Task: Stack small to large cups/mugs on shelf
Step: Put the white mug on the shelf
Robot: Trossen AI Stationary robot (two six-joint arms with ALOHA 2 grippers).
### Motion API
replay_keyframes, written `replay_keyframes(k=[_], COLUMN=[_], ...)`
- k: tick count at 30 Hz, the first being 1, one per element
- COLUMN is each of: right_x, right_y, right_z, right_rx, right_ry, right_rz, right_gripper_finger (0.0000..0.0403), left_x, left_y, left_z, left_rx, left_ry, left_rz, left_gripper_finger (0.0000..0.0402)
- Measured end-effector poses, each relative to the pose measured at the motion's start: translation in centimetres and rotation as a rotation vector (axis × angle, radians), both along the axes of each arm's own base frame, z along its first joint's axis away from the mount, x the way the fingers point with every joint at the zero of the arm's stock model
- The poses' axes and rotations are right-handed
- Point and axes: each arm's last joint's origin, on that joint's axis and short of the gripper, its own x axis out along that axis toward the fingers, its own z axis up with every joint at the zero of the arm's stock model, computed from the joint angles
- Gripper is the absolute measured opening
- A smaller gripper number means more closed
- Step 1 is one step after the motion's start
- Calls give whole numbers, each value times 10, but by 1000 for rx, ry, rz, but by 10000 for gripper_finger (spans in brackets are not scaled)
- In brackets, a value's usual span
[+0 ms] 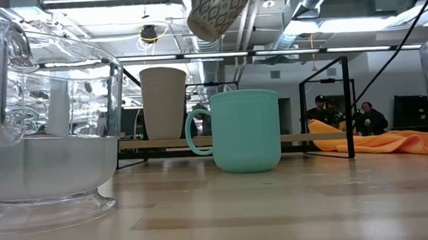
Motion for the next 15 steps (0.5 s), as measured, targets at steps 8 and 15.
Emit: replay_keyframes(k=[8, 15], right_x=[26, 46], right_y=[-29, -37], right_z=[-31, -58], right_rx=[154, 165], right_ry=[80, 171], right_rz=[22, 59], right_gripper_finger=[240, 234], left_x=[0, 0], left_y=[-1, -1], left_z=[1, 4], left_rx=[4, 11], left_ry=[-4, -34], left_rz=[-16, -28], left_gripper_finger=[50, 61])
